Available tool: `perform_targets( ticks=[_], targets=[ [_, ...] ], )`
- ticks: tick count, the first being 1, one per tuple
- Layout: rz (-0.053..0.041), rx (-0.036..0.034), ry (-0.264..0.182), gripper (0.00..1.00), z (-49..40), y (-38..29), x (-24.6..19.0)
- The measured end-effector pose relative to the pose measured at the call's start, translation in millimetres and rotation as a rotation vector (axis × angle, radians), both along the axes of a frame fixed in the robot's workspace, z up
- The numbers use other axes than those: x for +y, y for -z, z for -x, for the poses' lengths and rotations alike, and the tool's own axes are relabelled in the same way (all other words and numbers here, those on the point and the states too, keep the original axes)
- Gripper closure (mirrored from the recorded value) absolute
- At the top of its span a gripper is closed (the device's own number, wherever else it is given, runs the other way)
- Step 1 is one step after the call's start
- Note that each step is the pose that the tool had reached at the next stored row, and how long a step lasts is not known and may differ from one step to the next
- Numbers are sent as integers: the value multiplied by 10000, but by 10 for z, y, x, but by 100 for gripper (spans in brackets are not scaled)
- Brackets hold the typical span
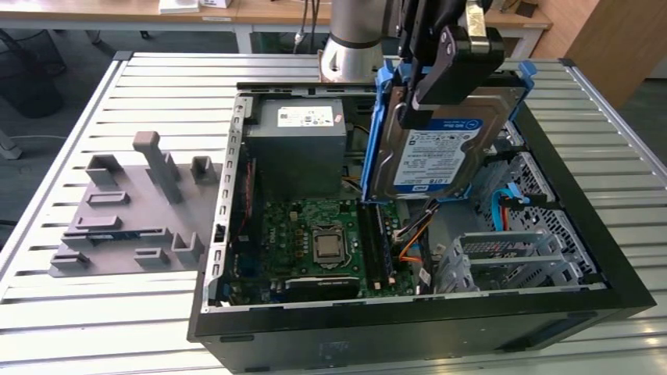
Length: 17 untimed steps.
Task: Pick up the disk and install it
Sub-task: 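Insert the disk into the insertion slot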
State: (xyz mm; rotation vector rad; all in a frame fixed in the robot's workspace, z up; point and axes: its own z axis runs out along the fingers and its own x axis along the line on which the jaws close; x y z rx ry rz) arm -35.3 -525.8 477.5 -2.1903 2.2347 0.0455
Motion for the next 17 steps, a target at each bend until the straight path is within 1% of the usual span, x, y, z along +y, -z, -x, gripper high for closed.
perform_targets(
  ticks=[17],
  targets=[
    [-1, 0, 1, 64, -37, 0, 0]
  ],
)
